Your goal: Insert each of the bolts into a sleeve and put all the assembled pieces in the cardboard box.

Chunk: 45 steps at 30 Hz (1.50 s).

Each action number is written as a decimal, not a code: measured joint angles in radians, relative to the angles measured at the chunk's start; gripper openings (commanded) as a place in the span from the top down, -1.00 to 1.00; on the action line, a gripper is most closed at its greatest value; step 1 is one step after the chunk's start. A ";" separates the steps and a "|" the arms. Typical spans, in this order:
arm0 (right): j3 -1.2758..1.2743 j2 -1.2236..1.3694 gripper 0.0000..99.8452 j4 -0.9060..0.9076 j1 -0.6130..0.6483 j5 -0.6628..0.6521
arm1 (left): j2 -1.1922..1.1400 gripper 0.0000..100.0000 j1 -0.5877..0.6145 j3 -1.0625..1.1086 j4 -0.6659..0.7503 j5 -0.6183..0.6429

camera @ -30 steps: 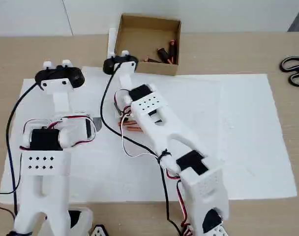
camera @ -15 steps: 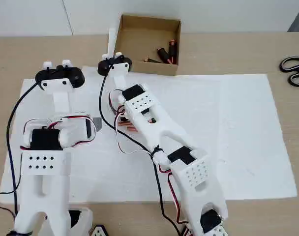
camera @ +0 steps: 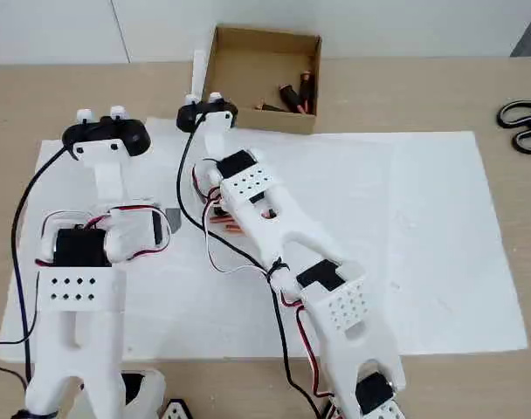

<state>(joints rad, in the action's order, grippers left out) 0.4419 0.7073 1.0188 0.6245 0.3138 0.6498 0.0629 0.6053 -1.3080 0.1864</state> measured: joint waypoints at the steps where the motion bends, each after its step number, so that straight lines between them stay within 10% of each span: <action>1: 0.000 0.000 0.69 0.002 0.000 0.012 | 0.000 0.57 0.000 0.000 0.000 0.000; 45: 0.040 0.008 0.96 0.107 0.017 0.068 | 0.000 0.57 0.000 0.000 0.000 0.000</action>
<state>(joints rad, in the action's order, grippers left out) 0.4818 0.7150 1.1262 0.6414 0.3813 0.6498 0.0629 0.6053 -1.3080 0.1864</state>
